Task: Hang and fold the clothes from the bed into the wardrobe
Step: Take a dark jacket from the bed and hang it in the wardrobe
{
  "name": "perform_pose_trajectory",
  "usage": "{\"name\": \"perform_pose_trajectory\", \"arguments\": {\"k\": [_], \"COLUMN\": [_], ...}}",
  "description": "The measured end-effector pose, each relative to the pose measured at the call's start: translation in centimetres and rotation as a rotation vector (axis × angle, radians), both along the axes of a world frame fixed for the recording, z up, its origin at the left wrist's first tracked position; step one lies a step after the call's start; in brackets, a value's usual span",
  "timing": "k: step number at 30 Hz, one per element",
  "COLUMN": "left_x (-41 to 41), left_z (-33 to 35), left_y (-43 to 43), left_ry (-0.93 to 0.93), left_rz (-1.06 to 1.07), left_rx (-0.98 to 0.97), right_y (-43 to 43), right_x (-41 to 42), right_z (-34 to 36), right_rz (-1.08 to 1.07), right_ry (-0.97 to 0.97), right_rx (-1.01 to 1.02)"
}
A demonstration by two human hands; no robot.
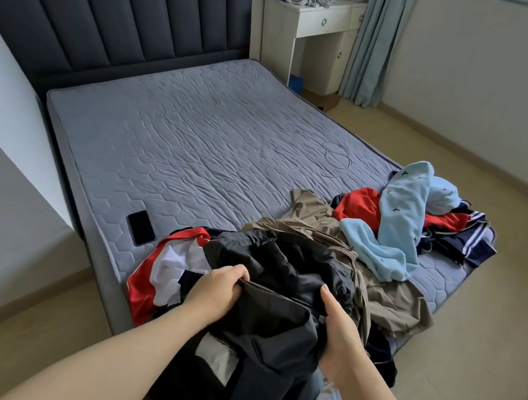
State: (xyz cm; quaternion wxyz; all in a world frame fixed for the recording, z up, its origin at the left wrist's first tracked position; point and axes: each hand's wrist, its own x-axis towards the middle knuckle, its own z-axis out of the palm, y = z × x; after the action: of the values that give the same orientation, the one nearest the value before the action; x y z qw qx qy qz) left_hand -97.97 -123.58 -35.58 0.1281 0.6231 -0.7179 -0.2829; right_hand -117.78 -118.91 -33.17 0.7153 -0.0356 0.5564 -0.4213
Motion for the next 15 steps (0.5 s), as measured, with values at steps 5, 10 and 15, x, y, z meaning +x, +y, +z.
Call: {"name": "perform_pose_trajectory", "arguments": {"k": [5,10,15], "left_x": [1.2,1.6,1.5], "left_z": [3.3,7.2,11.1], "left_y": [-2.4,-3.4,-4.4], "left_ry": [0.075,0.035,0.141], "left_rz": [-0.108,-0.186,0.116], "left_rx": [0.06,-0.044,-0.227], "right_y": [-1.0,-1.5,-2.4], "right_x": [-0.6,-0.6,2.3], "right_z": [-0.4,0.9,5.2], "right_rz": [-0.022,-0.082,-0.194], "right_ry": [0.352,0.671,1.129], "right_rx": [0.082,0.151,-0.175]}}
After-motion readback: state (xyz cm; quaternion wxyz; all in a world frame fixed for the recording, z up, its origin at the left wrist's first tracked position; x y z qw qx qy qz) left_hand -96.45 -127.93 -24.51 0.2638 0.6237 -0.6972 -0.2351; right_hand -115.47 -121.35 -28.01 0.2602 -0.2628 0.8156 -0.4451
